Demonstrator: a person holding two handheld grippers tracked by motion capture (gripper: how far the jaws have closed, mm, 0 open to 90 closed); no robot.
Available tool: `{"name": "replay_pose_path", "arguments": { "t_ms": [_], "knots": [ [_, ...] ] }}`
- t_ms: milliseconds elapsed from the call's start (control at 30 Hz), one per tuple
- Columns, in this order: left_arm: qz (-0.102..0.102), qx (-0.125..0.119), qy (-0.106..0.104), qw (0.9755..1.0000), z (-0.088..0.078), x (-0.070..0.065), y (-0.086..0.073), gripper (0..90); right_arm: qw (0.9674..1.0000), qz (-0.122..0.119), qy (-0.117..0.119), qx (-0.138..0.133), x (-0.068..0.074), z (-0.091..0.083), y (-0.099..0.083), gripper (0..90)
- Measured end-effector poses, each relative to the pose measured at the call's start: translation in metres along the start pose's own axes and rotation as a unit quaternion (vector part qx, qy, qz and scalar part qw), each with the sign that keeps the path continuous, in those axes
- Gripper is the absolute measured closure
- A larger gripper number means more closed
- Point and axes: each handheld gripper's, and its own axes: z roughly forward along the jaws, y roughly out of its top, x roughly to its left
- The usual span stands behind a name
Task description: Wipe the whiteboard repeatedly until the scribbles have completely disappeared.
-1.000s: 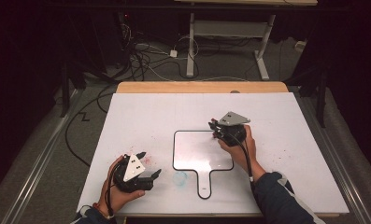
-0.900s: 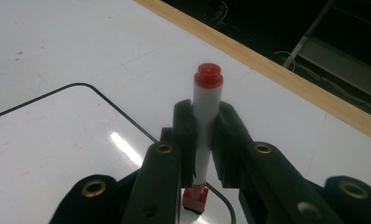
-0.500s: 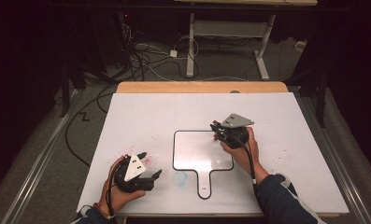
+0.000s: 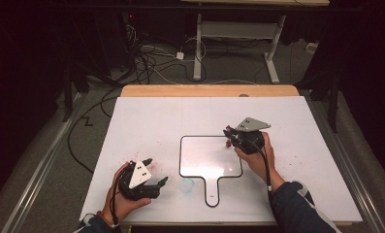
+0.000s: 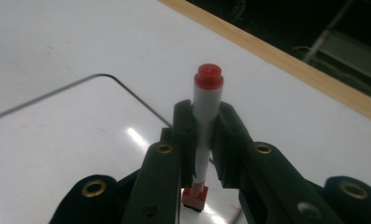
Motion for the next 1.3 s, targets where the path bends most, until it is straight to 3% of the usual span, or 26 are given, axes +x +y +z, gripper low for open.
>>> {"name": "replay_pose_path", "arguments": {
  "t_ms": [167, 233, 333, 433, 500, 600, 767, 967, 1067, 1200, 1300],
  "knots": [
    [0.001, 0.000, 0.000, 1.0000, 0.000, 0.000, 0.000, 20.2, 0.9990, -0.007, -0.044, 0.007, -0.014, 0.001, -0.003, 81.3],
    [0.000, 0.000, 0.000, 1.0000, 0.000, 0.000, 0.000, 20.2, 0.9992, 0.009, -0.039, -0.001, -0.019, 0.003, -0.005, 81.3],
    [-0.002, 0.000, -0.002, 1.0000, 0.000, 0.001, 0.000, 20.2, 0.9991, 0.010, -0.039, -0.008, -0.019, 0.005, -0.006, 81.3],
    [-0.002, -0.001, -0.003, 1.0000, 0.000, 0.000, 0.000, 20.2, 0.9994, 0.028, -0.011, -0.019, -0.016, 0.006, -0.005, 81.3],
    [-0.002, -0.001, -0.003, 1.0000, 0.000, 0.001, 0.000, 20.2, 0.9983, 0.050, 0.017, -0.026, -0.011, 0.005, -0.005, 81.3],
    [-0.002, -0.001, -0.004, 1.0000, 0.000, 0.000, 0.000, 20.2, 0.9963, 0.061, 0.051, -0.032, -0.003, 0.004, -0.005, 81.3],
    [0.000, -0.001, -0.004, 1.0000, 0.000, 0.000, 0.000, 20.2, 0.9959, 0.040, 0.075, -0.031, 0.012, 0.002, -0.002, 81.3],
    [0.008, 0.001, 0.000, 1.0000, 0.001, 0.000, 0.001, 20.2, 0.9980, -0.006, 0.060, -0.019, 0.026, -0.002, 0.001, 81.3],
    [0.003, 0.004, -0.002, 1.0000, 0.001, 0.000, 0.000, 20.2, 0.9988, -0.014, 0.043, -0.019, 0.025, -0.003, 0.001, 81.3],
    [0.005, 0.004, -0.002, 1.0000, 0.001, -0.001, 0.001, 20.2, 0.9974, 0.004, 0.062, -0.035, 0.026, 0.003, 0.000, 81.2],
    [0.010, 0.002, 0.001, 0.9999, 0.001, 0.000, 0.001, 20.3, 0.9963, -0.005, 0.075, -0.041, 0.034, 0.005, 0.002, 81.2]
  ]
}}
